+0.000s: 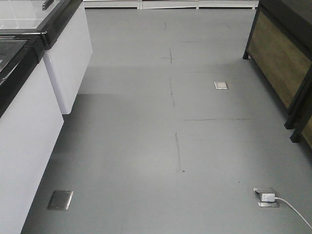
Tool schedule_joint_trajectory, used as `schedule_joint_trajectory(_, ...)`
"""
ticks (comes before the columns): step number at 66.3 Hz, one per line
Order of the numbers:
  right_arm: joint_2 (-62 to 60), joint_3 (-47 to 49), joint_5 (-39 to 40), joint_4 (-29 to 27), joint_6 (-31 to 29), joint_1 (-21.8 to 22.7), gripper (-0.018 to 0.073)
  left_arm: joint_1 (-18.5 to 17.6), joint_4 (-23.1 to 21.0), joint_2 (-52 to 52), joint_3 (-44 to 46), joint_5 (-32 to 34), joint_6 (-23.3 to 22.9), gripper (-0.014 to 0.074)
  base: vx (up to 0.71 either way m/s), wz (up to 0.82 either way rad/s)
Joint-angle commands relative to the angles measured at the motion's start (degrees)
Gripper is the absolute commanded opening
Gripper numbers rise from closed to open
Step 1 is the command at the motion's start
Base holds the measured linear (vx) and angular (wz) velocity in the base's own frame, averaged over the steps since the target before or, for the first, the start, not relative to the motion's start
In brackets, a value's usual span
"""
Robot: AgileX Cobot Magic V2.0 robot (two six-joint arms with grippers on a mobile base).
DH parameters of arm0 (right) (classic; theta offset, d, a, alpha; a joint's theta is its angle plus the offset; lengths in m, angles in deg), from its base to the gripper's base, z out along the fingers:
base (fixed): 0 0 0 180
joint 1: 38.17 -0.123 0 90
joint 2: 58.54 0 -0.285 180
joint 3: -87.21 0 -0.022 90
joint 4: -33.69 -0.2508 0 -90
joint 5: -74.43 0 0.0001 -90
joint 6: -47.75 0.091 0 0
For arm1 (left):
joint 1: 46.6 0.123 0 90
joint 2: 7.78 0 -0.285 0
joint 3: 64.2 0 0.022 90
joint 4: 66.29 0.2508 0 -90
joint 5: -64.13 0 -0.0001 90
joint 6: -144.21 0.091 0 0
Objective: Left arm holds basket, right arm returns cookies
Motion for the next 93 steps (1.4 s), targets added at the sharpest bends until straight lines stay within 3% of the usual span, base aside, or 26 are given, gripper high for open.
schedule_joint_trajectory(1, -0.7, -1.1, 4.5, 0.1, -0.4, 0.3, -0.0010, -1.3, -6.5, 2.8, 2.0, -2.6, -0.5, 0.0441, 0.00, 0.00)
schedule_joint_trajectory(8, -0.7, -1.1, 4.5, 0.1, -0.4, 0.3, -0.0010, -2.2, -6.5, 2.8, 2.0, -2.9, -0.5, 0.0306, 0.00, 0.00)
schedule_joint_trajectory(18, -0.7, -1.1, 4.5, 0.1, -0.4, 0.3, -0.0010, -1.9, -6.5, 3.6, 2.0, -2.9, -0.6, -0.0002, 0.00, 0.00)
schedule_joint_trajectory(32, -0.7, -1.1, 4.5, 0.1, -0.4, 0.3, -0.0010, 0.2, -6.5, 9.3, 2.0, 4.8, -1.5, -0.0007, 0.00, 0.00)
schedule_joint_trajectory(45, -0.7, -1.1, 4.5, 0.1, -0.4, 0.3, -0.0010, -3.1, -6.5, 11.7, 3.4, 4.1, -4.2, -0.0005, 0.00, 0.00)
schedule_joint_trajectory(61, -0.7, -1.1, 4.5, 0.1, -0.4, 0.3, -0.0010, -12.9, -6.5, 11.7, 14.5, -0.5, -3.9, -0.0004, 0.00, 0.00)
schedule_joint_trajectory(76, -0.7, -1.1, 4.5, 0.1, -0.4, 0.3, -0.0010, -23.5, -6.5, 11.7, 22.1, -6.5, -0.6, -0.0004, 0.00, 0.00)
schedule_joint_trajectory(93, -0.7, -1.1, 4.5, 0.1, -0.4, 0.3, -0.0010, -40.3, -3.1, 12.1, 22.0, -8.4, 3.5, -0.0003, 0.00, 0.00)
